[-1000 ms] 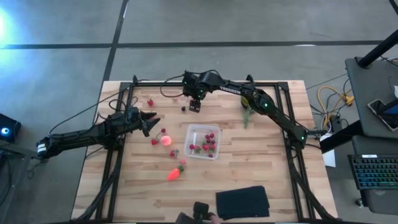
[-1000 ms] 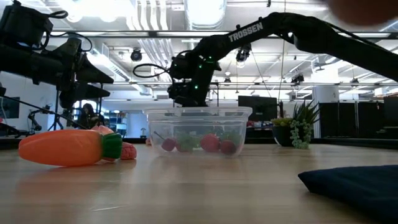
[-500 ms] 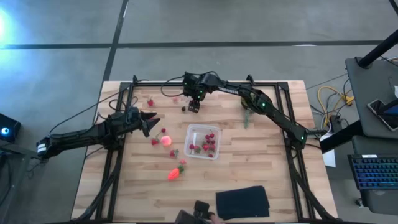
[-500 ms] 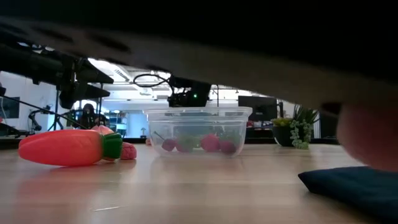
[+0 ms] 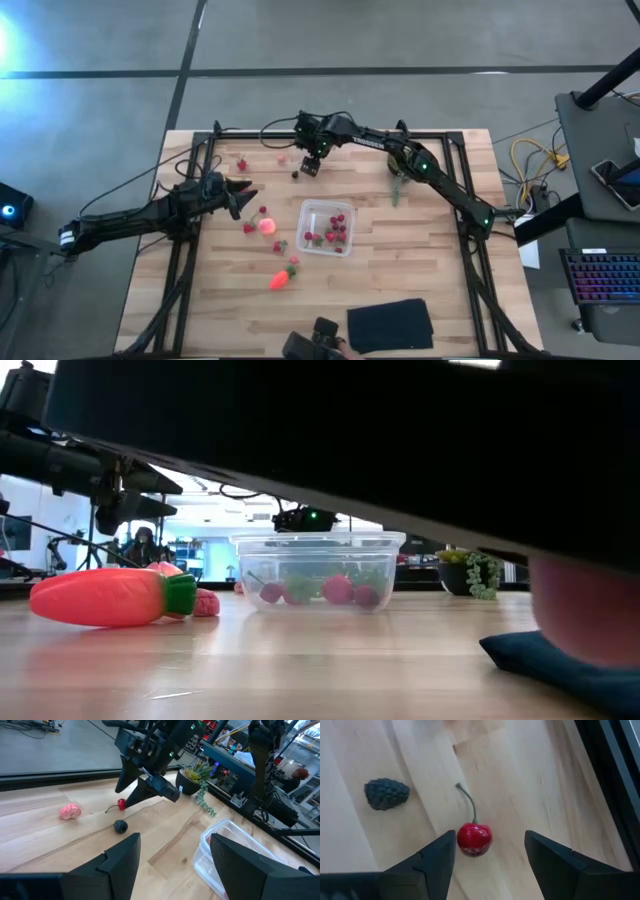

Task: Pick and placing Produce into tupperware
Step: Put the red cherry into the transparent bin

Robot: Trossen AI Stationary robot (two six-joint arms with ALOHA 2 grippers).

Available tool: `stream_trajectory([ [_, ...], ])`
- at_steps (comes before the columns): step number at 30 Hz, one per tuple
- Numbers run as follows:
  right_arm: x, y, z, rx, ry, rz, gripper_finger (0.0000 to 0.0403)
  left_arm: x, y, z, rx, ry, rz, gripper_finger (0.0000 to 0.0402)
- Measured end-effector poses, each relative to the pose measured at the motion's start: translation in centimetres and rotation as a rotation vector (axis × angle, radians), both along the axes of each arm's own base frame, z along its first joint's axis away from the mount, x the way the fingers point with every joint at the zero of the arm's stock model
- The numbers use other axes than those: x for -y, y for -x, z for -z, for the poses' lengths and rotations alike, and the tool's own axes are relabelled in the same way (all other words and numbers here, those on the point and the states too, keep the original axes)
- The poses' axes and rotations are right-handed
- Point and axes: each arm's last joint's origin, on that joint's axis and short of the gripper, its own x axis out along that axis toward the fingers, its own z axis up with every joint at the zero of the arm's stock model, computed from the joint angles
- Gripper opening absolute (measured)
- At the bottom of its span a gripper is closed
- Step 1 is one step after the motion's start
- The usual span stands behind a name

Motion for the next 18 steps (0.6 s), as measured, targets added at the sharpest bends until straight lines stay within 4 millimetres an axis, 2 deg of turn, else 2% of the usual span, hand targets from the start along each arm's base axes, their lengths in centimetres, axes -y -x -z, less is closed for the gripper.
stream_trajectory([
  [18,0.14,0.08,0.65,0.025,-0.056,0.026,0.0221,0.00,0.00,0.00,0.000,0.000,0.000,0.0226],
])
